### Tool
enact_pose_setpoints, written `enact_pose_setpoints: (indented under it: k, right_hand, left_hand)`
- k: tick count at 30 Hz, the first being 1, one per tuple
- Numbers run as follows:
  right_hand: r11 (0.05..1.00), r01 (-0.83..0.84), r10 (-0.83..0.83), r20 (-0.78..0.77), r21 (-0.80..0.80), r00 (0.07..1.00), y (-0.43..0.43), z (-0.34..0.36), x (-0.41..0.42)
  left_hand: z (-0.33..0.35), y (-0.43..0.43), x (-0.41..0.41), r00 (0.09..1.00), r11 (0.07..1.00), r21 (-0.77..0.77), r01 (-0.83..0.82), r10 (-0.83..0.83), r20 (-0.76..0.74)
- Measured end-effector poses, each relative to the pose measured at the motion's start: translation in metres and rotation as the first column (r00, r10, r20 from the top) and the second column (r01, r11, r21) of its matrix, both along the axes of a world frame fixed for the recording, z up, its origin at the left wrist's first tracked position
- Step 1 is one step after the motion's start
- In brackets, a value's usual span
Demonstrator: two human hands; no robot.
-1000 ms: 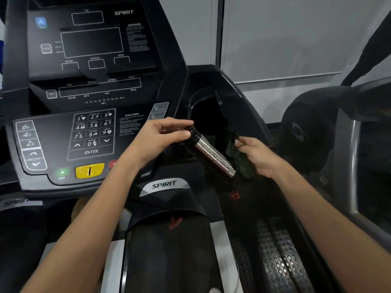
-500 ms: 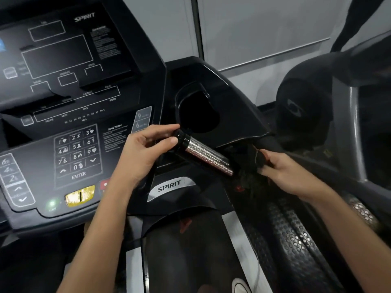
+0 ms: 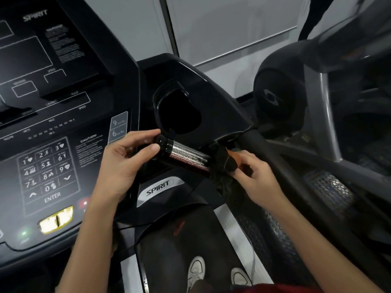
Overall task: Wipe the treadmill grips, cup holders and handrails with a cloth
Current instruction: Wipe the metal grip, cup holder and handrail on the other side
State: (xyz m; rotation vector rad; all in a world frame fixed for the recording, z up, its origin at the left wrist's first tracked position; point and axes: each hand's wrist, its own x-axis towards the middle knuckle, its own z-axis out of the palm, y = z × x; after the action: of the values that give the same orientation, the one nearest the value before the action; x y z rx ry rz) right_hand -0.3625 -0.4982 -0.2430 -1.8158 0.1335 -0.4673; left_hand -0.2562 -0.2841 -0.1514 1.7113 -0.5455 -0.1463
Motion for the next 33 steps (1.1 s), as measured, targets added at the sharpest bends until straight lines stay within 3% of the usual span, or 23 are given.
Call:
enact_pose_setpoints:
  k: [3,7,12,20,23,26,33]
  right_hand:
    - [0.996,0.079,-0.072,0.164,-0.036,0.984,0.005,-0.001,-0.01]
    - [0.968,0.122,-0.059,0.268,-0.221,0.961,0.017,0.008,0.003]
    - [0.984,-0.168,0.175,0.148,-0.061,0.973,0.022,0.02,0.017]
    - [0.988,0.008,0.019,0.178,-0.155,0.984,0.003,0.005,0.005]
    - [0.975,-0.041,0.082,0.184,-0.218,0.979,0.026,0.027,0.022]
    - [0.975,-0.152,0.178,0.158,-0.164,0.971,0.035,0.03,0.029]
    - [0.983,-0.091,0.112,0.123,-0.162,0.986,-0.004,0.009,0.008]
  left_hand:
    - [0.001,0.001,0.001,1.0,1.0,0.001,0.0,0.0,-0.002]
    - [-0.001,0.0,0.001,1.0,1.0,-0.016,-0.007,0.007,0.0]
    - [-0.002,-0.001,0.0,1.0,0.999,-0.032,-0.015,0.016,0.007]
    - [-0.005,-0.005,-0.004,0.998,0.994,-0.088,-0.056,0.056,-0.012]
    - [-0.003,-0.005,-0.004,0.998,0.995,-0.083,-0.058,0.058,-0.011]
    - [-0.004,-0.005,-0.004,0.998,0.995,-0.073,-0.066,0.065,-0.01]
    - [-0.004,-0.005,-0.005,0.998,0.995,-0.076,-0.06,0.061,0.003]
